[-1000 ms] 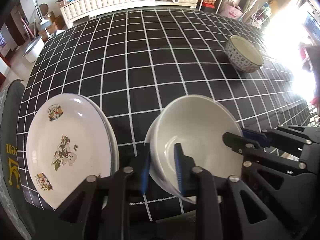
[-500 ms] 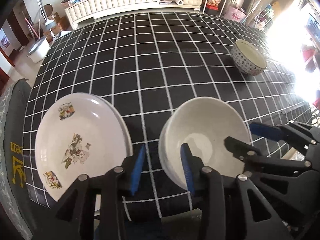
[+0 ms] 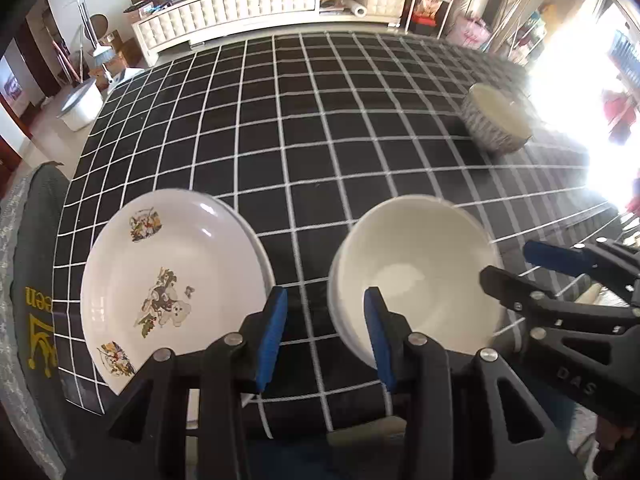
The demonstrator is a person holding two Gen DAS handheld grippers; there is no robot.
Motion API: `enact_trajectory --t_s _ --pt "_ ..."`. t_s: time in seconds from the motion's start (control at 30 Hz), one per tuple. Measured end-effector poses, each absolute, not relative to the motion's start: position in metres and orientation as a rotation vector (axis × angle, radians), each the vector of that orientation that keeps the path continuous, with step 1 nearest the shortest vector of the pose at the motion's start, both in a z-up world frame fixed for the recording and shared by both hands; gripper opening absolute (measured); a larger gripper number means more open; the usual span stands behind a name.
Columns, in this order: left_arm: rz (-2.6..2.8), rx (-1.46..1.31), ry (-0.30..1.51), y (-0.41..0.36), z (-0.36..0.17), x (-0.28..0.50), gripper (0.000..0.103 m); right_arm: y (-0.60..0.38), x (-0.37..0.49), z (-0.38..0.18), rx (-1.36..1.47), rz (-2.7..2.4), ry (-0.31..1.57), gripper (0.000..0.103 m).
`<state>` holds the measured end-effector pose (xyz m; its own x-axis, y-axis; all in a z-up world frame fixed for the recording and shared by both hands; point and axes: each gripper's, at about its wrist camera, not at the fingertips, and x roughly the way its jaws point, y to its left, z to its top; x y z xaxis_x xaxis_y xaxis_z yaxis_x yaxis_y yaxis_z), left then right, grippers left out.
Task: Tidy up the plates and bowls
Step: 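Open the left tool and move it to the pink-flower bowl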
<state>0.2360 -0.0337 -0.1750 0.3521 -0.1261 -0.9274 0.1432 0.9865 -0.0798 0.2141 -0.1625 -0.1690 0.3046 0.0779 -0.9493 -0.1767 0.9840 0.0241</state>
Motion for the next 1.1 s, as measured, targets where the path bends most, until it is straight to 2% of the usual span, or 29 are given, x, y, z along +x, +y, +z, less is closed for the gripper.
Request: enact_trajectory --t_s 0.43,0.63,1.1 --pt "-0.250 -0.049 1.120 -0.051 -0.108 0.238 0.040 -0.197 0.213 -0.105 -0.014 0.176 1.138 0.054" --pt "-0.228 0.016 1.057 -0.075 -0.077 0.248 0.040 -0.224 0.218 -0.077 0.026 0.160 1.074 0.055" --pt "-0.297 0.040 1.044 -0.140 -0.050 0.314 0.040 -0.289 0.271 -0.061 0.047 0.127 1.058 0.055"
